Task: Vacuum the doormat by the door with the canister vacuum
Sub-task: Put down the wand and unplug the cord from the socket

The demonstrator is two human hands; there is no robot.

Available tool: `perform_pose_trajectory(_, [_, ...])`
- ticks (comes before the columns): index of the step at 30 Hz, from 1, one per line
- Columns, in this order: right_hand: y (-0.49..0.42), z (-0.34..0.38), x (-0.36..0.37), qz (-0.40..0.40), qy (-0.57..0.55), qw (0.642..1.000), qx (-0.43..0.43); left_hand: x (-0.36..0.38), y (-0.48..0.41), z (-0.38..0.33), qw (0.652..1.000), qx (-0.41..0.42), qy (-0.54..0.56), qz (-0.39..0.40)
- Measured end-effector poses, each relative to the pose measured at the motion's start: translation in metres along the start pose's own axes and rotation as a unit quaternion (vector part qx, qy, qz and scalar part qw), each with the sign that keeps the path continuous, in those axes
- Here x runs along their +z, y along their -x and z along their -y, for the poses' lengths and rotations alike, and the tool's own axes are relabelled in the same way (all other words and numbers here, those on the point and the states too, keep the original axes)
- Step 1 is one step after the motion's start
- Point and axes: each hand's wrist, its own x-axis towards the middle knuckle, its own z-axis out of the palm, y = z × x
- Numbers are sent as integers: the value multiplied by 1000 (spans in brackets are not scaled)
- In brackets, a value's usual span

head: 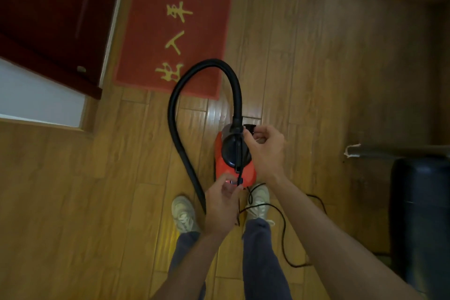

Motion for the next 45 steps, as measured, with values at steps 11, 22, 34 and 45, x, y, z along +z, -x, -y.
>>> perform_pose_trajectory(11, [-108,-120,43,21,-11,999,37,76,-106,101,994,-85,-42,-59])
perform_pose_trajectory(22, [-155,-203,86,120,51,990,49,89,-157,174,989,-117,-87,-27])
perform_pose_trajectory(34, [-193,-226,114,119,53,983,127,88,-172,196,980,-132,-128,-74])
perform_pose_trajectory(45, [-211,-232,118,123,77,979,142,96,-188,199,965,-134,-219,-54])
